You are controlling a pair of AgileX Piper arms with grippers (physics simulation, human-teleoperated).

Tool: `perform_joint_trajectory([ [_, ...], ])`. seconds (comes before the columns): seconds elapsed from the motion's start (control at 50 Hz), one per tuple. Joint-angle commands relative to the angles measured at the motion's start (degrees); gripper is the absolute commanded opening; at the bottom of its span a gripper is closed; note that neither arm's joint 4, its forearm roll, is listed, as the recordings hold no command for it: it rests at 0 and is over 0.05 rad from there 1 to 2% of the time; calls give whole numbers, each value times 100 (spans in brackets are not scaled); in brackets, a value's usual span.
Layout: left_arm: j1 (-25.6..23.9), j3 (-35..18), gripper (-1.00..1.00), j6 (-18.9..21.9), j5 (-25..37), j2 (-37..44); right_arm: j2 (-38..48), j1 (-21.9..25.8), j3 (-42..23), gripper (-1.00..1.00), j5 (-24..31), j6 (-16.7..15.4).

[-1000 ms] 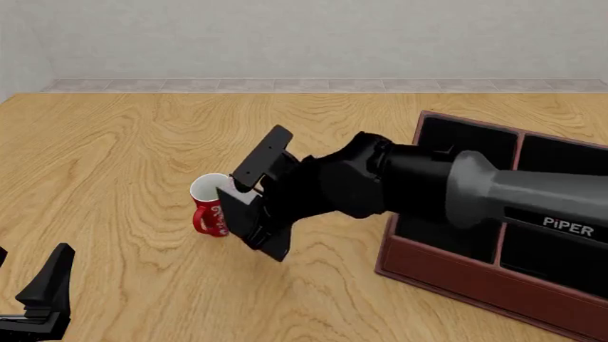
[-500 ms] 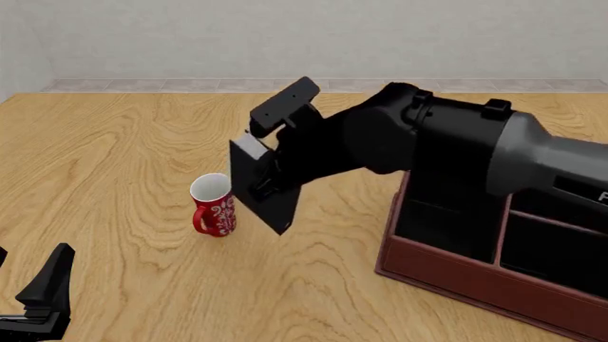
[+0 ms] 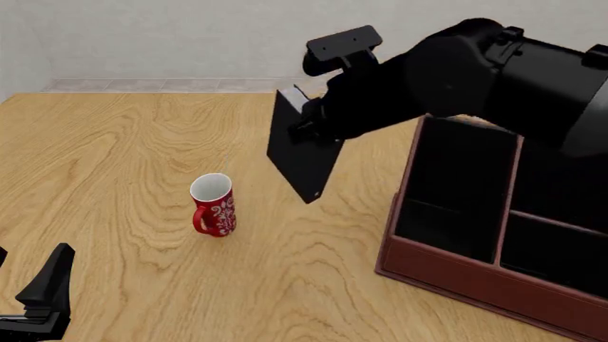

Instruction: Pick up the book and place it in the left compartment of the caddy.

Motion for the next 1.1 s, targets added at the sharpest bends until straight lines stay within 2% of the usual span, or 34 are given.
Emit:
perform_joint_trajectory([
  [0.02,-1,0,100,-1,0,0,-521,-409,-261,-100,366,281],
  [0.04,1,0,100,1,0,0,-510,-456,-284,-100,413,397],
  [0.1,0,0,100,1,0,0,-587,-589,-340,-100,487,449],
  [0.36,-1,0,100,0,0,0,-836,-896,-670,-100,803,411],
  [0.48,0,0,100,-1,0,0,-992,-1192,-753,-100,892,471],
  [0.6,0,0,100,-1,0,1,-1133,-1274,-739,-100,974,560],
  [0.76,1,0,100,-1,0,0,-1291,-1720,-722,-100,1030,637],
  [0.86,0,0,100,-1,0,0,-1389,-2172,-678,-100,1040,674],
  [0.9,1,0,100,0,0,-1,-1462,-2349,-632,-100,1016,598],
  [1.0,0,0,100,-1,0,1,-1514,-2442,-692,-100,1129,668],
  [1.04,-1,0,100,1,0,1,-1579,-2537,-724,-100,1109,530],
  [1.06,-2,0,100,2,0,2,-1574,-2577,-739,-100,1179,640],
  [1.1,1,0,100,1,0,1,-1616,-2676,-739,-100,1170,619],
])
